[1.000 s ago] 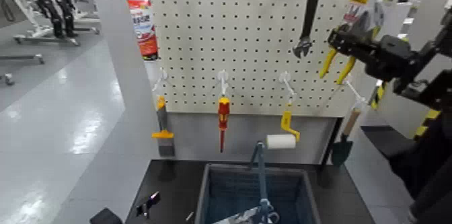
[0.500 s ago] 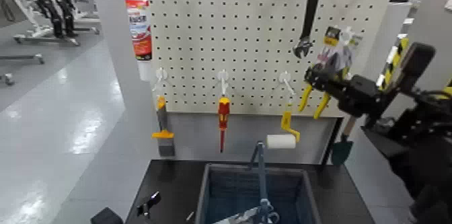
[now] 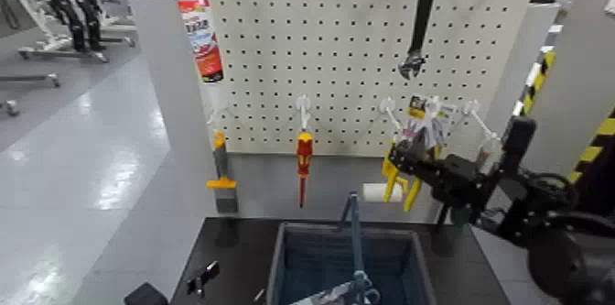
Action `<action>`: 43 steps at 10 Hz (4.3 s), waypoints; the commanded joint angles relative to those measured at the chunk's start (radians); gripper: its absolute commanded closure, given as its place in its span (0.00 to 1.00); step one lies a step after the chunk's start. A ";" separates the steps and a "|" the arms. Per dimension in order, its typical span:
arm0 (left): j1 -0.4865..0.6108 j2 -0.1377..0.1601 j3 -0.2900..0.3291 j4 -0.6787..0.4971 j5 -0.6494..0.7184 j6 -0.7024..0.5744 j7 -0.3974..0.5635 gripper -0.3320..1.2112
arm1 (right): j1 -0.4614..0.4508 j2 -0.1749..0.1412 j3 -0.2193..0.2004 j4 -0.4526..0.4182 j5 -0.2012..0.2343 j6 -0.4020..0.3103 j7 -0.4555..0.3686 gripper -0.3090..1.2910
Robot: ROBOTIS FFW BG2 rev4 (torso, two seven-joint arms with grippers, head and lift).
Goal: Put the yellow pliers into the crate.
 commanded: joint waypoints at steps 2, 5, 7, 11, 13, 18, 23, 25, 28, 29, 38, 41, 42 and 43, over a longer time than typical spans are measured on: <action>0.001 0.000 -0.002 0.000 0.000 -0.002 0.000 0.28 | 0.054 0.000 0.037 0.019 0.031 0.023 0.000 0.90; -0.001 0.002 -0.005 0.000 0.000 -0.002 0.000 0.28 | 0.094 -0.003 0.067 0.045 0.037 0.036 0.000 0.90; -0.001 0.003 -0.005 0.000 0.000 -0.002 0.000 0.28 | 0.114 -0.005 0.078 0.064 0.037 0.041 0.003 0.90; -0.005 0.005 -0.006 0.001 0.000 -0.002 -0.003 0.28 | 0.125 -0.012 0.101 0.113 0.054 0.041 0.008 0.90; -0.005 0.005 -0.005 0.003 0.000 -0.002 -0.005 0.28 | 0.125 -0.012 0.113 0.136 0.084 0.040 0.009 0.90; -0.008 0.005 -0.003 0.005 0.000 -0.002 -0.008 0.28 | 0.120 -0.016 0.107 0.154 0.089 0.046 -0.008 0.26; -0.007 0.005 -0.003 0.005 0.000 -0.002 -0.009 0.28 | 0.122 -0.016 0.093 0.133 0.087 0.032 -0.014 0.26; -0.007 0.005 -0.003 0.005 0.000 -0.002 -0.011 0.28 | 0.171 -0.002 0.069 0.058 0.101 -0.019 -0.130 0.26; -0.005 0.003 -0.003 0.005 0.000 -0.002 -0.012 0.28 | 0.324 0.047 0.024 -0.076 0.124 -0.230 -0.368 0.26; -0.004 0.003 -0.002 0.005 0.000 -0.002 -0.014 0.28 | 0.381 0.072 0.014 -0.108 0.130 -0.290 -0.437 0.26; 0.010 -0.004 0.017 0.003 0.000 -0.002 -0.020 0.28 | 0.737 0.150 0.040 -0.249 0.249 -0.594 -0.654 0.29; 0.015 -0.009 0.021 0.001 -0.002 -0.002 -0.021 0.28 | 0.794 0.156 0.053 -0.260 0.256 -0.634 -0.695 0.29; 0.015 -0.009 0.021 0.001 -0.002 -0.002 -0.020 0.28 | 0.794 0.156 0.055 -0.258 0.256 -0.632 -0.700 0.29; 0.016 -0.009 0.021 0.000 -0.002 -0.002 -0.021 0.28 | 0.794 0.153 0.056 -0.260 0.256 -0.625 -0.701 0.29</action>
